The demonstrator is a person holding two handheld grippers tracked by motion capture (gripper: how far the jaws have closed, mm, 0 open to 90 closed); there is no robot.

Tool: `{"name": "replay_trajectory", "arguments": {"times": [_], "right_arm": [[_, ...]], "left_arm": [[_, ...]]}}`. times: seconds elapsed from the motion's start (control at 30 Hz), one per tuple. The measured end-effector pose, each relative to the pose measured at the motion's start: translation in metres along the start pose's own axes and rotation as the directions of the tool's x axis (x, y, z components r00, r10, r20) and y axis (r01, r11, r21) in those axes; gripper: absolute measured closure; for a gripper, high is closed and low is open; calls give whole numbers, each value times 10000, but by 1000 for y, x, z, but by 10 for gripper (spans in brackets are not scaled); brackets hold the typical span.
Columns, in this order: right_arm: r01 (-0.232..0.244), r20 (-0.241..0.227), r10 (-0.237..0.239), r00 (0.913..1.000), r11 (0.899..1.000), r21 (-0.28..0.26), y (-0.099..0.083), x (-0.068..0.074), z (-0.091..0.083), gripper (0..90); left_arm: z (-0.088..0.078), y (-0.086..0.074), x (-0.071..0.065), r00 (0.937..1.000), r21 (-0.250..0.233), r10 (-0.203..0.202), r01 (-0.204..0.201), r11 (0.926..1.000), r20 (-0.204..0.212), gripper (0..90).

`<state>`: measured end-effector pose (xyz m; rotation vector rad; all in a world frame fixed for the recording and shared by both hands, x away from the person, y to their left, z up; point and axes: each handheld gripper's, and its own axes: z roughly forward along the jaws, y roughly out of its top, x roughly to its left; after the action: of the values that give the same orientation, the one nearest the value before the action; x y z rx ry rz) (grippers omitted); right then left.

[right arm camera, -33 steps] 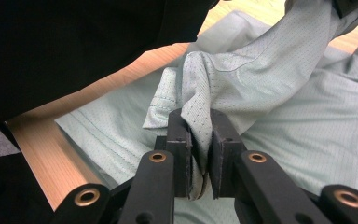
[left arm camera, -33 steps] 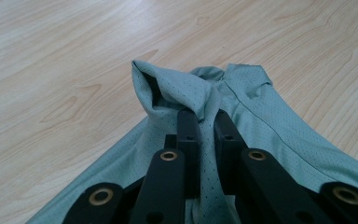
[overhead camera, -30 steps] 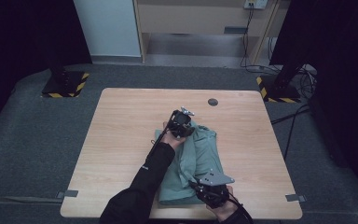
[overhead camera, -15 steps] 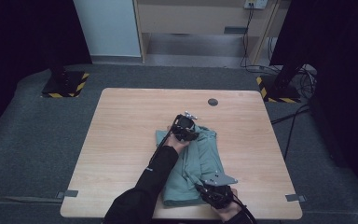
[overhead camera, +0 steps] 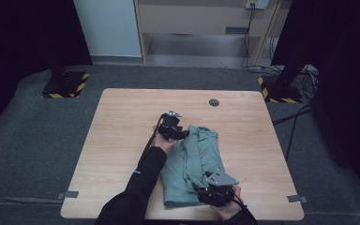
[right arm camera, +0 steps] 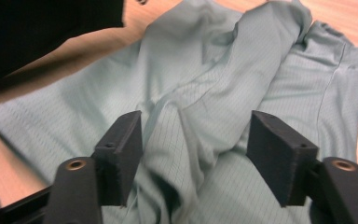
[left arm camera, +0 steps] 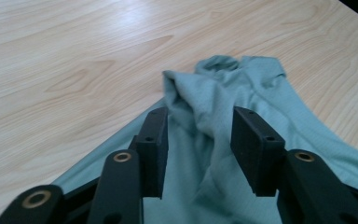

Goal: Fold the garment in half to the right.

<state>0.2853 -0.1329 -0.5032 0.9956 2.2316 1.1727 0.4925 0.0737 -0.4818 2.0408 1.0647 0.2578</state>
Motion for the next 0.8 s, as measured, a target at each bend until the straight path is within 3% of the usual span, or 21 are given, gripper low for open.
{"name": "replay_trajectory", "arguments": {"times": [0.17, 0.4, 0.57, 0.8], "right_arm": [[65, 181, -62, 9998, 9999, -141, 5, 0, 7, 313], [81, 352, -92, 9993, 9995, 316, 8, 4, 26, 240], [181, 323, -202, 9993, 9977, 648, 10, 10, 39, 220], [383, 441, -437, 9981, 9925, 1158, 8, 14, 52, 190]], "left_arm": [[-17, -18, 19, 9979, -102, -276, 270, 9996, -587, 475], [-31, -46, 41, 9876, 165, -545, 576, 9982, -1470, 388], [-31, -57, 44, 9816, 233, -587, 640, 9977, -1818, 323], [-21, -66, 43, 9740, 674, -132, 291, 9973, -2260, 264]]}}
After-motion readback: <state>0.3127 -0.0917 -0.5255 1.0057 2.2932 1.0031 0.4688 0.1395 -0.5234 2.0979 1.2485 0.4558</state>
